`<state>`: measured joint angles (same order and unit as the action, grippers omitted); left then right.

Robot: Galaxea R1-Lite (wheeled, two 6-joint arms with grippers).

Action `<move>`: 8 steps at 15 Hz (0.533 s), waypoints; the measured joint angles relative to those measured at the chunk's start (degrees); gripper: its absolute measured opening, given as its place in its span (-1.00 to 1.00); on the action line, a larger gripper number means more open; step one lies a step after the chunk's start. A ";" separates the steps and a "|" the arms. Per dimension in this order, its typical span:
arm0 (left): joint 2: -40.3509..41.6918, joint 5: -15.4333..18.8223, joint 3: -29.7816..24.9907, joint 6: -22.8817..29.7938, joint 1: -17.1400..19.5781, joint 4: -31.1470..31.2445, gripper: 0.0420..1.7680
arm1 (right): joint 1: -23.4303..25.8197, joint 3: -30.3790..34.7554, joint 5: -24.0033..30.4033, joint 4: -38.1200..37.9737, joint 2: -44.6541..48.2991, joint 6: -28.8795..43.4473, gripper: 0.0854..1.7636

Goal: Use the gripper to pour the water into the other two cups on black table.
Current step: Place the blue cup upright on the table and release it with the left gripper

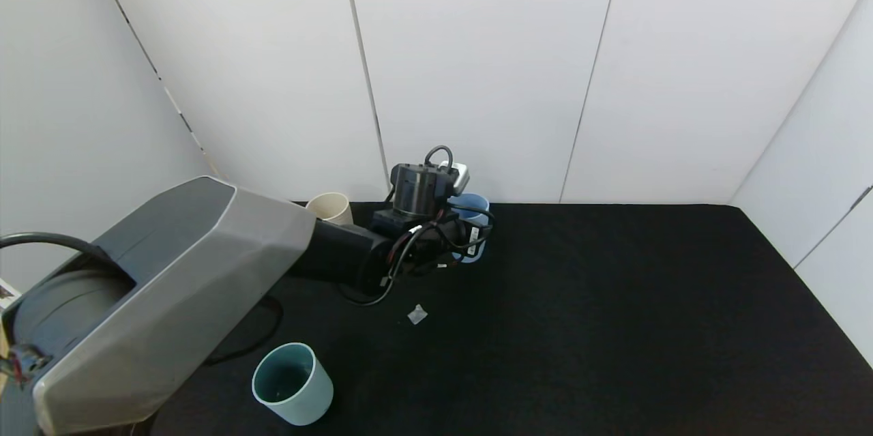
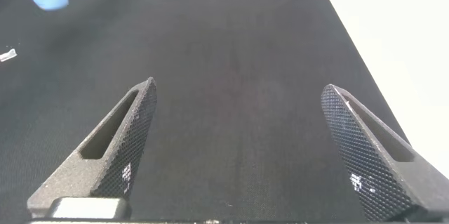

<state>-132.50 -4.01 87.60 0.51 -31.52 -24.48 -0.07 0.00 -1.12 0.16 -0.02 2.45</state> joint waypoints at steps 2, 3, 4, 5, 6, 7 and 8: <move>-1.71 -0.30 1.18 1.22 0.30 0.15 0.36 | 0.00 0.00 0.00 0.00 0.00 -0.02 0.94; -2.23 -0.41 1.40 1.27 0.46 0.10 0.36 | 0.00 0.00 -0.02 -0.02 0.00 -0.02 0.94; -2.56 -0.45 1.51 1.24 0.60 0.12 0.36 | 0.00 0.00 -0.02 0.00 0.00 0.00 0.94; -2.80 -0.48 1.54 1.24 0.66 0.15 0.36 | 0.00 0.00 -0.02 -0.02 0.00 0.00 0.94; -3.13 -0.50 1.60 1.22 0.66 0.17 0.36 | 0.00 0.00 0.00 0.00 0.00 0.00 0.94; -3.47 -0.50 1.62 1.11 0.63 0.01 0.36 | 0.00 0.00 0.00 0.00 0.00 0.00 0.94; -3.80 -0.52 1.62 1.06 0.61 0.00 0.36 | 0.00 0.00 0.00 -0.02 0.00 0.00 0.94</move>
<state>-136.30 -4.53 89.22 1.57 -30.92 -24.48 -0.07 0.00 -1.12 0.13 -0.02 2.45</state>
